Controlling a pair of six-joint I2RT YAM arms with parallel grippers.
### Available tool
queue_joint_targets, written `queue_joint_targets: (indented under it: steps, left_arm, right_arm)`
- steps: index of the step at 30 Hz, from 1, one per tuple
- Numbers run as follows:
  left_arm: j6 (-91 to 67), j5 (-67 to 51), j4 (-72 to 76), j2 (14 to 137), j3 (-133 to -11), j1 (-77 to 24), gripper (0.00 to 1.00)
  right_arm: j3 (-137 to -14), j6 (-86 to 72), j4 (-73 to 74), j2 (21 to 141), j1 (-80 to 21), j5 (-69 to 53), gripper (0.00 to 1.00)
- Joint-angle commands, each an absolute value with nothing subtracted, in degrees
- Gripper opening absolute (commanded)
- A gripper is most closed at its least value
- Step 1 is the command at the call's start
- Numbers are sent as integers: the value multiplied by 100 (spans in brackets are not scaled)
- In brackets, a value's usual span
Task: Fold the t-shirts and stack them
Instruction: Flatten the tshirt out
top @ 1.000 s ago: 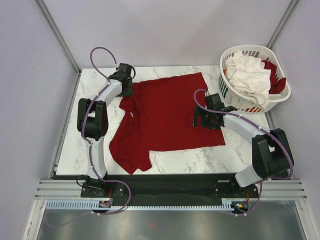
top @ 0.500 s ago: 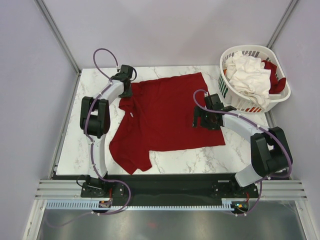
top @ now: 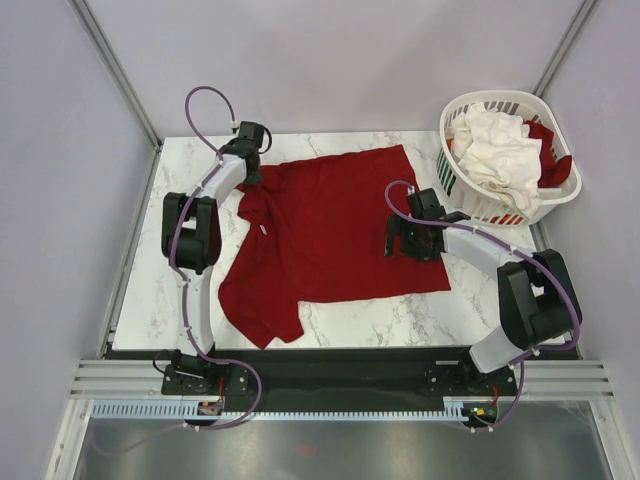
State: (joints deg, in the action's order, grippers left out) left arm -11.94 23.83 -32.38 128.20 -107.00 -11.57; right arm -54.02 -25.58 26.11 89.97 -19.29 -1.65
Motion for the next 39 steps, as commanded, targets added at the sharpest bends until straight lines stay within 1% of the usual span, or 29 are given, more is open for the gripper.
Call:
queue_joint_targets:
  steps: [1, 2, 3, 5, 8, 11, 12, 13, 14, 17, 18, 19, 20, 21, 22, 23, 24, 25, 29, 31, 32, 34, 37, 38, 39]
  left_arm:
    - [-941, 2400, -3076, 12999, -10942, -1090, 22]
    - [-923, 2382, -3085, 13008, -10951, -1099, 17]
    - [-923, 2382, -3085, 12990, -10977, -1099, 2]
    - [-888, 2382, -3085, 12964, -11012, -1081, 2]
    - [-652, 2320, -3085, 13007, -11424, -1037, 2]
    - [-335, 2171, -3094, 13244, -12293, -915, 2]
    - [-282, 2084, -3102, 13358, -12861, -853, 2]
    - [-229, 2013, -3094, 13594, -13172, -713, 2]
    - [-176, 1917, -3085, 13797, -13914, -634, 2]
    - [-158, 1338, -2971, 14693, -15096, -273, 2]
    - [-167, 1031, -2579, 14817, -15404, -203, 2]
    - [-193, 924, -2158, 14810, -15259, -106, 13]
    - [-228, 610, -1823, 14766, -14753, -53, 59]
    - [-263, 511, -1550, 14757, -14644, -27, 82]
    - [-325, 466, -1399, 14818, -14686, -9, 95]
    - [-482, 361, -1406, 14975, -14878, -9, 100]
    - [-579, 299, -1406, 14977, -14862, -9, 100]
    - [-667, 238, -1406, 14950, -14828, 200, 100]
    - [-747, 175, -1406, 14608, -14407, 255, 100]
    - [-730, 298, -1415, 14231, -14187, 264, 100]
    - [-764, 377, -1432, 14082, -13890, 264, 100]
    - [-878, 439, -1538, 13484, -13511, 255, 100]
    - [-1535, 510, -1924, 12387, -12343, 246, 100]
    - [-1677, 501, -1986, 12105, -11522, 229, 100]
    - [-1827, 492, -2047, 11842, -11079, 220, 98]
  right_arm:
    - [-5458, -2479, 2496, 9044, -1942, -141, 96]
    - [-5449, -2479, 2496, 9061, -1951, -132, 97]
    - [-5458, -2479, 2496, 9079, -1951, -132, 96]
    - [-5467, -2478, 2487, 9105, -1942, -149, 96]
    - [-5493, -2487, 2487, 9167, -1951, -158, 96]
    - [-5493, -2479, 2505, 9202, -1942, -150, 96]
    - [-5493, -2470, 2514, 9220, -1951, -141, 96]
    - [-5502, -2452, 2531, 9246, -1951, -123, 96]
    - [-5511, -2443, 2583, 9263, -1951, -106, 96]
    - [-5528, -2426, 2645, 9334, -1969, -53, 96]
    - [-5554, -2408, 2663, 9369, -1977, -35, 96]
    - [-5563, -2400, 2680, 9421, -2004, -35, 96]
    - [-5572, -2399, 2707, 9457, -2030, -35, 96]
    - [-5598, -2399, 2716, 9483, -2039, -35, 96]
    - [-5616, -2391, 2733, 9562, -2056, 95, 96]
    - [-5634, -2399, 2733, 9606, -2048, 97, 96]
    - [-5669, -2399, 2742, 9659, -2057, 105, 96]
    - [-5695, -2399, 2742, 9729, -2074, 97, 96]
    - [-5783, -2408, 2751, 9765, -2153, 105, 96]
    - [-5783, -2417, 2751, 9721, -2214, 140, 98]
    - [-5783, -2426, 2742, 9703, -2232, 149, 98]
    - [-5774, -2452, 2733, 9642, -2320, 184, 98]
    - [-5757, -2548, 2681, 9502, -2399, 185, 98]
    - [-5748, -2566, 2628, 9457, -2426, 193, 98]
    - [-5722, -2601, 2611, 9414, -2443, 193, 98]
